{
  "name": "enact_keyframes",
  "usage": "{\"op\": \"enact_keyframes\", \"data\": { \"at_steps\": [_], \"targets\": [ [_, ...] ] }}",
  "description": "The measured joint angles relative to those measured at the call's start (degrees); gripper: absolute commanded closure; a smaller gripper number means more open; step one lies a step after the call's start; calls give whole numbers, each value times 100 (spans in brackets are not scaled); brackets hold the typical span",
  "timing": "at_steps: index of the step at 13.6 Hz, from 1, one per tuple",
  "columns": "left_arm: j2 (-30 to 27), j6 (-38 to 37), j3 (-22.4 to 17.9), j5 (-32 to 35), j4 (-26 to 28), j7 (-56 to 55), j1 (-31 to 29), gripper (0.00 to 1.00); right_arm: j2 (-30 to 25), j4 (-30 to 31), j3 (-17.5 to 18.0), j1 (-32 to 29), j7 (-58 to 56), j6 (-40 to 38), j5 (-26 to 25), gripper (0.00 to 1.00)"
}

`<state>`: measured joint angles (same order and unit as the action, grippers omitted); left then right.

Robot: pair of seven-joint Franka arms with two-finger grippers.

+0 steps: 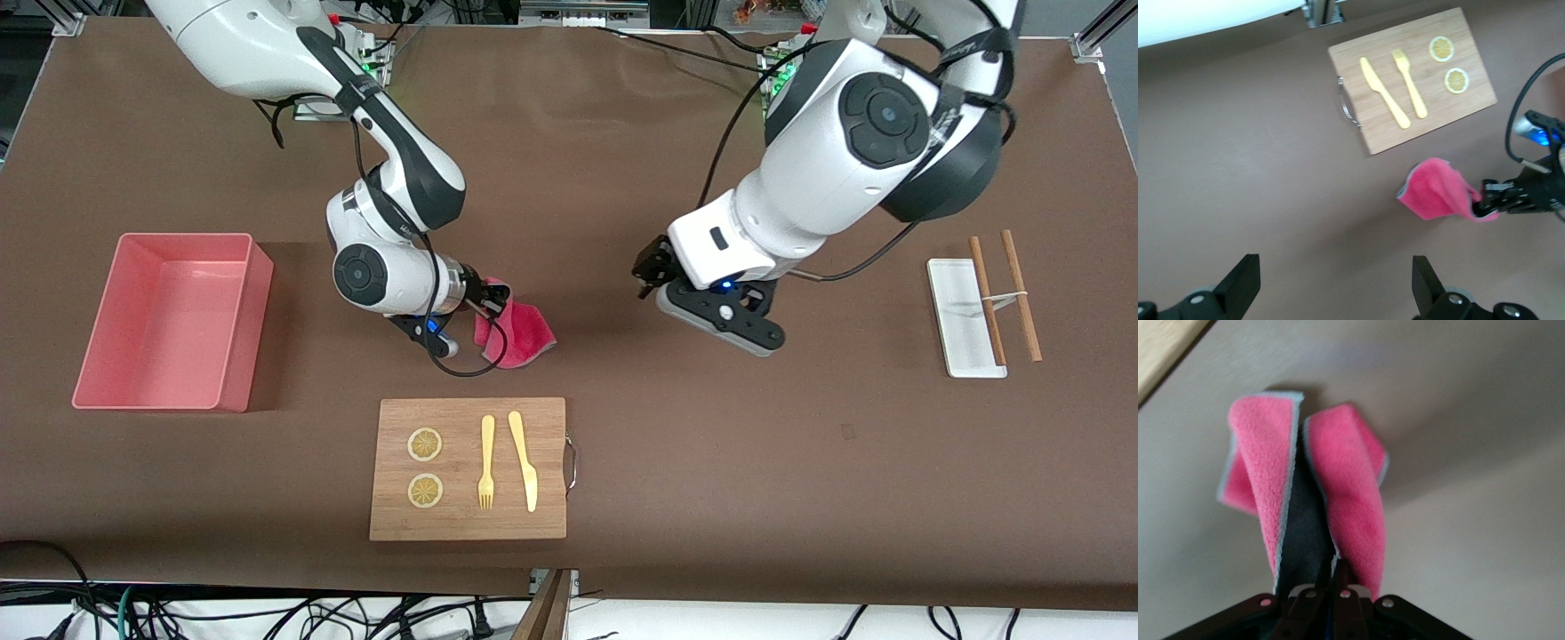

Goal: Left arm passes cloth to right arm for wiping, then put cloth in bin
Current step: 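Pull the cloth away with the right gripper while the left gripper withdraws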

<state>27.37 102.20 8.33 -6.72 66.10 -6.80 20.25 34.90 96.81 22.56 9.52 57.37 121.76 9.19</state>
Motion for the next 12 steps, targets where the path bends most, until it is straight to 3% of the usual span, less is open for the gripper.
{"op": "enact_keyframes", "data": {
  "at_steps": [3, 7, 12],
  "targets": [
    [-92, -149, -7, 399, 10, 0, -160, 0, 49, 143, -362, -20, -702, -1, -340, 100],
    [-230, -568, -18, 1159, 10, 0, -435, 0, 47, 159, -1084, -64, -2075, -270, -365, 100],
    [-560, -1258, -264, 1379, 3, 9, -986, 0, -100, 117, -2039, -141, -3910, -741, -387, 100]
  ]
}}
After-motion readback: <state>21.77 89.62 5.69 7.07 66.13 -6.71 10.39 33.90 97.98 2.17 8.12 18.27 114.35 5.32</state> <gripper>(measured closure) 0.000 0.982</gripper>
